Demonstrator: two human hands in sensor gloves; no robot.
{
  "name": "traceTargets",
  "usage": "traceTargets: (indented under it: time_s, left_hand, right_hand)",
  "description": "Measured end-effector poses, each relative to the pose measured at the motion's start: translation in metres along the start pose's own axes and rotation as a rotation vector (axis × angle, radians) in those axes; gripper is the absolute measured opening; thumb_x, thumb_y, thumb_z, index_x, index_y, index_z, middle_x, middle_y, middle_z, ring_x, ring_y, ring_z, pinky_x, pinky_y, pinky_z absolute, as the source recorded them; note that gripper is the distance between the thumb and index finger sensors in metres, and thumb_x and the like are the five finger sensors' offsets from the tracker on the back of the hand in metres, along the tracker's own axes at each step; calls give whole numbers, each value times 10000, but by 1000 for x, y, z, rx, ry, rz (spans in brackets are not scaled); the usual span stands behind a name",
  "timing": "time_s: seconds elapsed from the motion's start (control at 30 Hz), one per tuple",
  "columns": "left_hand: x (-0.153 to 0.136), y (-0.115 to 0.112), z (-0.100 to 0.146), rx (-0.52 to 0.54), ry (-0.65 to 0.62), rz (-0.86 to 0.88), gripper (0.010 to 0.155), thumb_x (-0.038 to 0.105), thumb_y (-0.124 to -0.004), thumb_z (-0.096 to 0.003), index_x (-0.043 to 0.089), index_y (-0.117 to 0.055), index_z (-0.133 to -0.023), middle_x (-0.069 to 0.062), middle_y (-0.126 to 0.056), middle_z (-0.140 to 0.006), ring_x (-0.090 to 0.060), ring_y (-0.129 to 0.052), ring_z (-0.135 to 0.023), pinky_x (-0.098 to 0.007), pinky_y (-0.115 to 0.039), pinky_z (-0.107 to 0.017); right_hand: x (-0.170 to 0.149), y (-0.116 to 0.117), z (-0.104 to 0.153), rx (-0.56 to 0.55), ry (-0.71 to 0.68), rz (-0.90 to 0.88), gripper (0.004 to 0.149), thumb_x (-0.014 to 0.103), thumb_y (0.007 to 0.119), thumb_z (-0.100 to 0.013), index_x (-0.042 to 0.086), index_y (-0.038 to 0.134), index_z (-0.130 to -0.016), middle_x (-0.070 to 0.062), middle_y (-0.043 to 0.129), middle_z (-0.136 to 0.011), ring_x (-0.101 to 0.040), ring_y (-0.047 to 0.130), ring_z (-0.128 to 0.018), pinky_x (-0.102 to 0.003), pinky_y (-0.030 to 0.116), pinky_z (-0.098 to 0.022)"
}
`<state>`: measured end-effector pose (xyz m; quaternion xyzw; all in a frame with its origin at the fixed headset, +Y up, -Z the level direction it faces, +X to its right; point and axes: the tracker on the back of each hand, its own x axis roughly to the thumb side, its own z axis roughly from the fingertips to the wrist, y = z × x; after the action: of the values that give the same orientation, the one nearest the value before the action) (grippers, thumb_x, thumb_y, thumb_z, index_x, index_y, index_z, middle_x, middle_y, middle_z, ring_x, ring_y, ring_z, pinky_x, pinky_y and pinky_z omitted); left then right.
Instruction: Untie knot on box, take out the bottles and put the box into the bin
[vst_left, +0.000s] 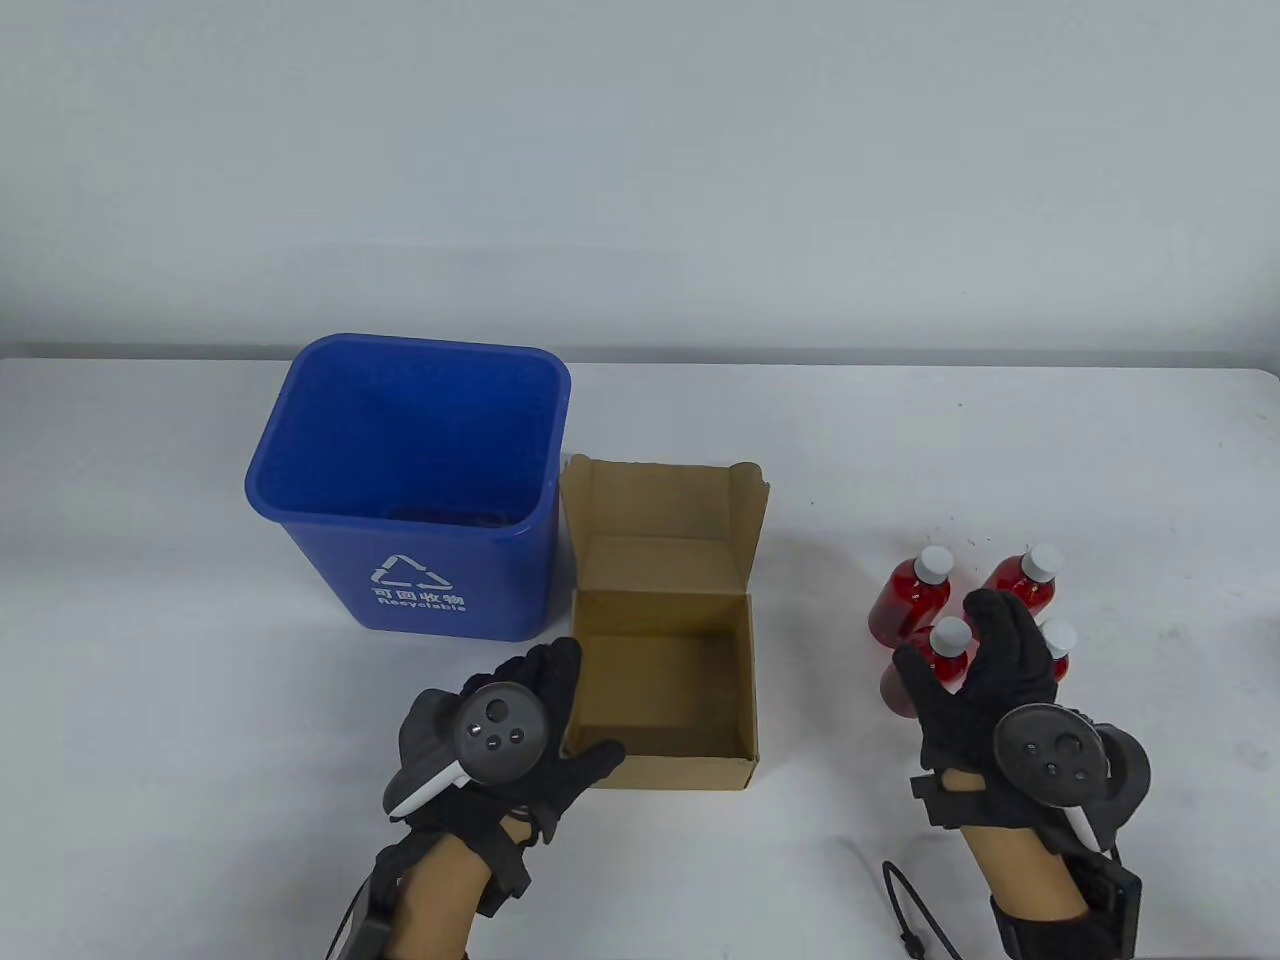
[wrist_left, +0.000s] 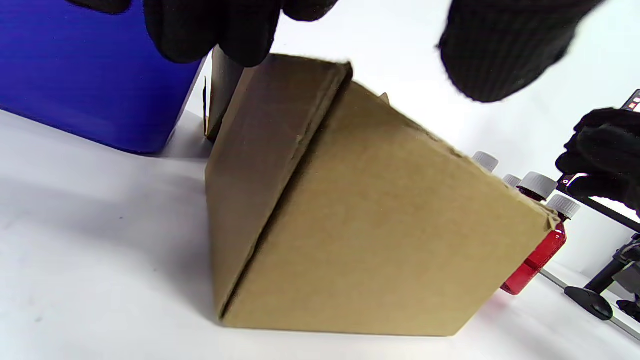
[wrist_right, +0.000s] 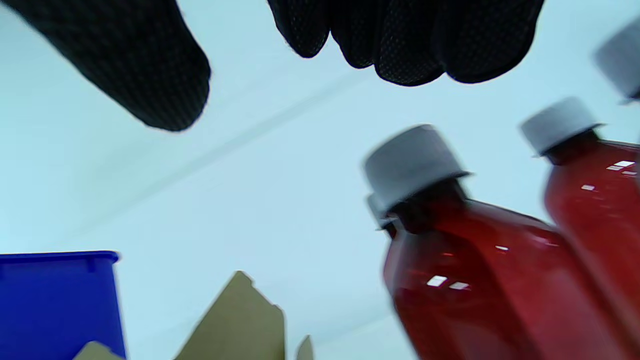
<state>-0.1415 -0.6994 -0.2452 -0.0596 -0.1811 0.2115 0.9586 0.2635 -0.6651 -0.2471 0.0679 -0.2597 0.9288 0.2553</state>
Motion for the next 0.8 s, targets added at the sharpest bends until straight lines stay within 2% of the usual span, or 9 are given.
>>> traceTargets:
  time_s: [0.2,0.23,0.33,0.47,0.8]
  left_hand:
    - [3,-1,7,49,-22,-17,962,639,-714,-472,112,-275,-1146,-240,-434,-1142,-587,-500,-1030,-798,-395,-706]
    - [5,1,9,92,-30,-31,958,640,-719,-469,109,-301,-1148,-247,-460,-1137,-590,-522,-1024,-801,-413,-700]
    - [7,3,9,113,-30,-44,950,634,-721,-473,115,-303,-1149,-235,-454,-1142,-584,-512,-1031,-798,-406,-707]
    - [6,1,7,104,-20,-55,948,630,-727,-472,116,-306,-1148,-231,-454,-1142,-584,-507,-1033,-800,-402,-706]
    - [5,0,8,106,-9,-51,945,628,-728,-474,112,-314,-1148,-230,-449,-1142,-585,-496,-1034,-798,-402,-706]
  right_hand:
    - [32,9,1,66,-106,-11,731,463,766,-506,50,440,-1013,-198,432,-1030,-513,567,-908,-606,585,-627]
    - [38,13,0,92,-109,-25,734,468,764,-506,49,442,-1016,-198,427,-1035,-518,555,-915,-613,575,-632]
    - [52,22,-4,137,-134,-37,746,489,748,-509,43,441,-1023,-205,405,-1048,-537,515,-933,-636,541,-642]
    - [73,39,-4,225,-160,-35,773,519,729,-508,38,431,-1035,-215,373,-1066,-557,463,-952,-661,502,-649]
    - [82,74,14,398,-210,2,807,537,717,-501,25,421,-1050,-226,350,-1080,-575,433,-960,-681,482,-644]
